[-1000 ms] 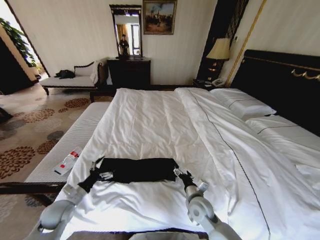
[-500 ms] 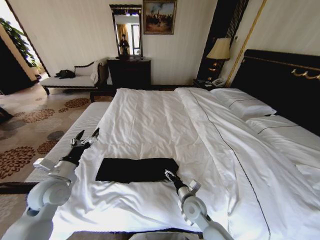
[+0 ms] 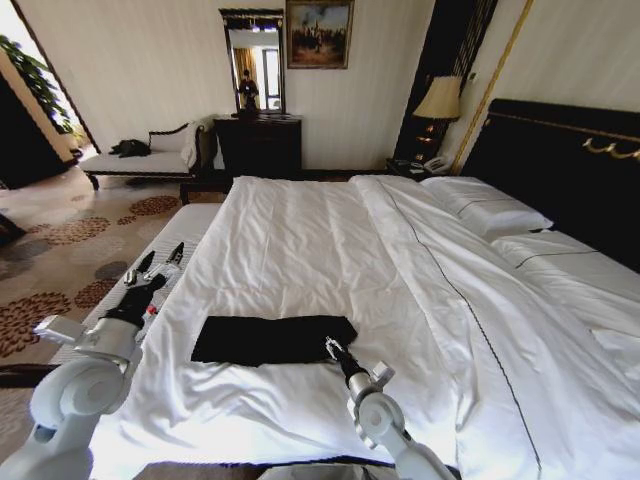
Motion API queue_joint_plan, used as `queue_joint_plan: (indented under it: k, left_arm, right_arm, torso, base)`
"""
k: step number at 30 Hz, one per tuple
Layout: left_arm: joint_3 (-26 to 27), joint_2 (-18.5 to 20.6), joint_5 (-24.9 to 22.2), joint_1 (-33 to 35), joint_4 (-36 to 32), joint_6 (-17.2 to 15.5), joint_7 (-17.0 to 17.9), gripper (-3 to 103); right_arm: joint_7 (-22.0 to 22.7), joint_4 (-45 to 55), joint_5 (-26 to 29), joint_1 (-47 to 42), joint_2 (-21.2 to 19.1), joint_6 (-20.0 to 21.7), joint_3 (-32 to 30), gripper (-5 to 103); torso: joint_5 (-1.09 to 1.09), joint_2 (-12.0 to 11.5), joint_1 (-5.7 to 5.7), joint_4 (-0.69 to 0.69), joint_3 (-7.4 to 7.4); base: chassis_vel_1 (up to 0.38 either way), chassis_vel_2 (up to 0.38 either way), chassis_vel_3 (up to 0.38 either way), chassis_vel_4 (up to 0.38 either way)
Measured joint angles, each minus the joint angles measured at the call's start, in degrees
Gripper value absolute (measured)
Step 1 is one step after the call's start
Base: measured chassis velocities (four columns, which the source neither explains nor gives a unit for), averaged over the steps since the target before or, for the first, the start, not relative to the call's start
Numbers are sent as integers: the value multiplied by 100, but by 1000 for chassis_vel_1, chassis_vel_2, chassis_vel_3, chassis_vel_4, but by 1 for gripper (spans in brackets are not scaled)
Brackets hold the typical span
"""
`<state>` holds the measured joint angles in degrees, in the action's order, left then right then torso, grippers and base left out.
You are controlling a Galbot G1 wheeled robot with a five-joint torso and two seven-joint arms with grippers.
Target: Fold the clothes on the bed.
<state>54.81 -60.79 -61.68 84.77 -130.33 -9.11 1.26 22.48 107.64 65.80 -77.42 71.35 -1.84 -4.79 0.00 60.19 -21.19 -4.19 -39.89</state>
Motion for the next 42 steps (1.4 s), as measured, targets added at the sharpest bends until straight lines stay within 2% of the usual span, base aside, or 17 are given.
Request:
queue_joint_plan:
  k: [1, 2, 6, 8, 12, 13, 14, 18, 21, 22, 25, 26, 32, 36, 37, 41, 42]
  left_arm:
    - [4, -34, 16, 18, -28, 0, 3, 100]
    - [4, -34, 16, 18, -28, 0, 3, 100]
    - [-23, -102, 123, 45, -42, 4, 4, 100]
    - [-31, -115, 147, 47, -41, 9, 4, 100]
    - [-24, -147, 180, 71, -36, 21, 5, 100]
    - [-24, -147, 180, 71, -36, 21, 5, 100]
    - [-9, -149, 180, 77, -32, 24, 7, 100]
    - [51, -148, 180, 92, 4, 39, 17, 100]
    - [130, -132, 165, 90, 65, 52, 30, 100]
    - [130, -132, 165, 90, 65, 52, 30, 100]
    - [195, -111, 138, 86, 116, 64, 39, 100]
    - [209, -105, 134, 84, 129, 66, 41, 100]
    - [226, -105, 127, 74, 127, 67, 70, 100]
    - [180, -136, 165, 124, 34, 59, 84, 100]
    - [180, -136, 165, 124, 34, 59, 84, 100]
    - [250, -145, 183, 203, 3, 57, 87, 100]
    - [250, -145, 183, 203, 3, 57, 87, 100]
  right_arm:
    - [-35, 28, 33, -12, 33, -43, -41, 55]
    - [-35, 28, 33, -12, 33, -43, -41, 55]
    - [-106, 92, 75, -48, 80, -136, -148, 33]
    - [-122, 107, 76, -54, 93, -165, -176, 33]
    - [-167, 317, 72, -94, 143, -268, -368, 12]
    - [-167, 317, 72, -94, 143, -268, -368, 12]
    - [-167, 399, 76, -117, 133, -274, -434, 7]
    - [-150, 629, 166, -189, -27, -275, -681, 5]
    - [-128, 832, 233, -263, -737, -261, -1059, 5]
    - [-128, 832, 233, -263, -737, -261, -1059, 5]
    - [-239, 970, 194, -317, -1322, -260, -1371, 5]
    - [-294, 991, 126, -315, -1395, -280, -1384, 5]
    - [-878, 851, -602, -65, -1454, -554, -967, 5]
    - [-1695, 335, -1236, 317, -1201, -809, -240, 5]
    - [-1695, 335, -1236, 317, -1201, -809, -240, 5]
    - [-2320, -84, -1781, 638, -891, -1123, 458, 5]
    - [-2320, -84, -1781, 638, -891, -1123, 458, 5]
  torso:
    - [0, 0, 0, 0, 0]
    - [0, 0, 0, 0, 0]
    - [0, 0, 0, 0, 0]
    - [0, 0, 0, 0, 0]
    - [0, -1, 0, 0, 0]
    - [0, -1, 0, 0, 0]
    - [0, -1, 0, 0, 0]
    - [0, -1, 0, 0, 0]
    - [0, -1, 0, 0, 0]
    - [0, -1, 0, 0, 0]
    - [0, -1, 0, -2, 0]
    - [0, -1, 0, -2, 0]
    - [-1, -1, 0, 0, 0]
    - [1, -1, -1, 0, 0]
    - [1, -1, -1, 0, 0]
    - [-1, -1, 0, 0, 0]
    - [-1, -1, 0, 0, 0]
  base:
    - [0, 0, 0, 0]
    - [0, 0, 0, 0]
    - [0, 0, 0, 0]
    - [0, 0, 0, 0]
    - [0, 0, 0, 0]
    - [0, 0, 0, 0]
    - [0, 0, 0, 0]
    - [0, 0, 0, 0]
    - [0, 0, 0, 0]
    - [0, 0, 0, 0]
    - [0, 0, 0, 0]
    - [0, 0, 0, 0]
    - [0, 0, 0, 0]
    - [0, 0, 0, 0]
    - [0, 0, 0, 0]
    - [0, 0, 0, 0]
    - [0, 0, 0, 0]
